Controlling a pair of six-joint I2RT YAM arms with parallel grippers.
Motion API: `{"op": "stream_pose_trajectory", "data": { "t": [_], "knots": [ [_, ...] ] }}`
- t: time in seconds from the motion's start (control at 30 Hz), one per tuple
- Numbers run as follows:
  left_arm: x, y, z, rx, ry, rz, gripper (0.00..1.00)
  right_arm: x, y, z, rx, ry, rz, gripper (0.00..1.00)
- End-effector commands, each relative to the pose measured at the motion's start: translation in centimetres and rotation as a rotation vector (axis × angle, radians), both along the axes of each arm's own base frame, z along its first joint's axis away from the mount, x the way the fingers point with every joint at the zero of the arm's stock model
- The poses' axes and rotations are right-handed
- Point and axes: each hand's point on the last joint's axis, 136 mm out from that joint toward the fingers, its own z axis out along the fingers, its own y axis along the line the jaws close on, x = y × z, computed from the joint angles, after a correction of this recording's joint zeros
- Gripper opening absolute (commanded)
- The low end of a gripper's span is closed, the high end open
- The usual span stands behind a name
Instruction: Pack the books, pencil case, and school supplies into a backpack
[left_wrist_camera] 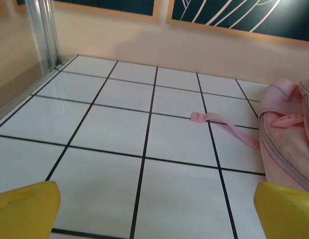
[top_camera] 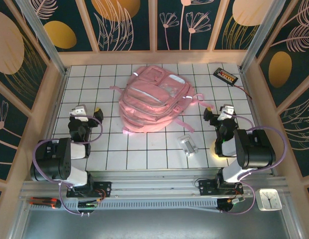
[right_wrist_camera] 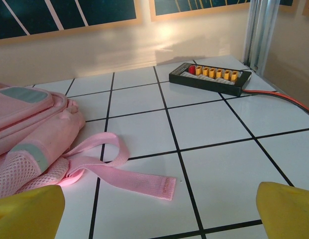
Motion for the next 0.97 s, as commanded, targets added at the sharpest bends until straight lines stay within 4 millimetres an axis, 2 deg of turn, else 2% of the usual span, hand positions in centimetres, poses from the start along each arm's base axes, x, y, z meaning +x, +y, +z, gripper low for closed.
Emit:
{"op": "stream_pose_trajectory", "data": {
  "t": [0.0,0.07,0.17,0.23,0.3,0.93],
  "knots": [
    [0.6,-0.5,2.2,0.054,-0.089,-0.004,0.99,0.5,-0.3,1.4,0.010,-0.056,-0.005,0.99],
    [-1.3,-0.3,2.8,0.053,-0.183,0.021,0.99,0.5,-0.3,1.4,0.011,-0.057,-0.005,0.99],
    [-2.0,1.3,2.6,0.028,-0.171,0.121,0.99,0.5,-0.2,1.3,0.012,-0.054,-0.002,0.99],
    [-1.4,2.1,2.1,0.018,-0.140,0.169,0.99,0.5,-0.3,1.3,0.012,-0.054,-0.001,0.99],
    [-0.1,1.7,1.6,0.048,-0.090,0.177,0.99,0.6,-0.3,1.4,0.014,-0.054,-0.001,0.99],
    [-0.4,1.3,1.9,0.060,-0.104,0.166,0.99,0.7,-0.1,1.3,0.010,-0.049,0.019,0.99]
  ]
}}
